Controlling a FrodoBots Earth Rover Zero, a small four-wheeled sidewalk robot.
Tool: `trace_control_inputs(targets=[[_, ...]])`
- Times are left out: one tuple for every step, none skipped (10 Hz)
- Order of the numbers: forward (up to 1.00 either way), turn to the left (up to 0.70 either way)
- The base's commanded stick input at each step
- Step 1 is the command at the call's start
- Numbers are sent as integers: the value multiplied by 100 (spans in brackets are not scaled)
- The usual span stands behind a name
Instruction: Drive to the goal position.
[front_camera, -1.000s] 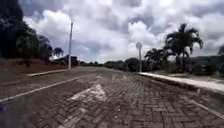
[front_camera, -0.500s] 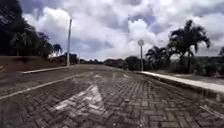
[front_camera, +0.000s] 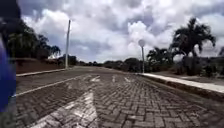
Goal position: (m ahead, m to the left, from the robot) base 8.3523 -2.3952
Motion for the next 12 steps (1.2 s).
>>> trace_control_inputs(targets=[[100,0],[100,0],[100,0],[100,0],[100,0],[100,0],[100,0],[100,0],[100,0],[100,0],[100,0],[100,0]])
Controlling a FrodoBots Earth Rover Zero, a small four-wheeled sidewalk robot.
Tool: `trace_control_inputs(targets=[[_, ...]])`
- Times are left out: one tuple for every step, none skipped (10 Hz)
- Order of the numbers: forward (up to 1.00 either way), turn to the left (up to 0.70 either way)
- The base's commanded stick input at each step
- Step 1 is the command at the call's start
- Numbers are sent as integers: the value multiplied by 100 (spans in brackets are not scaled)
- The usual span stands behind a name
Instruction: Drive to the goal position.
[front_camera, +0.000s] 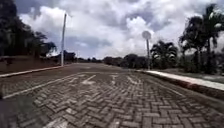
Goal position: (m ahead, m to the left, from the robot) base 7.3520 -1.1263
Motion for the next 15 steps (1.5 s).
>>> trace_control_inputs(targets=[[100,0],[100,0],[100,0],[100,0],[100,0],[100,0],[100,6],[100,20],[100,0],[100,0],[100,0],[100,0],[100,12],[100,27],[100,15]])
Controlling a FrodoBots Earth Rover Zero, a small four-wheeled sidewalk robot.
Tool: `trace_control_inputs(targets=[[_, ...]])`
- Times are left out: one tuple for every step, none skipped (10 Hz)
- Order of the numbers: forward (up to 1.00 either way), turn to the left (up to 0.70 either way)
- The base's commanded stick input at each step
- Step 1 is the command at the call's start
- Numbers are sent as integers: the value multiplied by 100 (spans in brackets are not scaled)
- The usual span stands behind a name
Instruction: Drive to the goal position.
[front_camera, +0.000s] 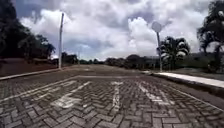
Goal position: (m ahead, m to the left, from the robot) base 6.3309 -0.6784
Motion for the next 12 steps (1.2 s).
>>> trace_control_inputs(targets=[[100,0],[100,0],[100,0],[100,0],[100,0],[100,0],[100,0],[100,0],[100,0],[100,0],[100,0],[100,0]])
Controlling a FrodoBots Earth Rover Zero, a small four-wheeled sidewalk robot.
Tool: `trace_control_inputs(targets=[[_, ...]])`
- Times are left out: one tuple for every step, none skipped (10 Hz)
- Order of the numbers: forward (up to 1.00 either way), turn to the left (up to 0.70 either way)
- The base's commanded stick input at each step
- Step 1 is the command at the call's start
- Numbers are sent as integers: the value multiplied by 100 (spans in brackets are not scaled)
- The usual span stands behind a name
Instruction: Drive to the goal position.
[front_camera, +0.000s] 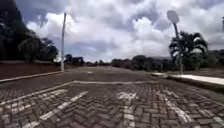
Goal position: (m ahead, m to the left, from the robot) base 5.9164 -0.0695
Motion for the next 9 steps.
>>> trace_control_inputs(targets=[[100,0],[100,0],[100,0],[100,0],[100,0],[100,0],[100,0],[100,0],[100,0]])
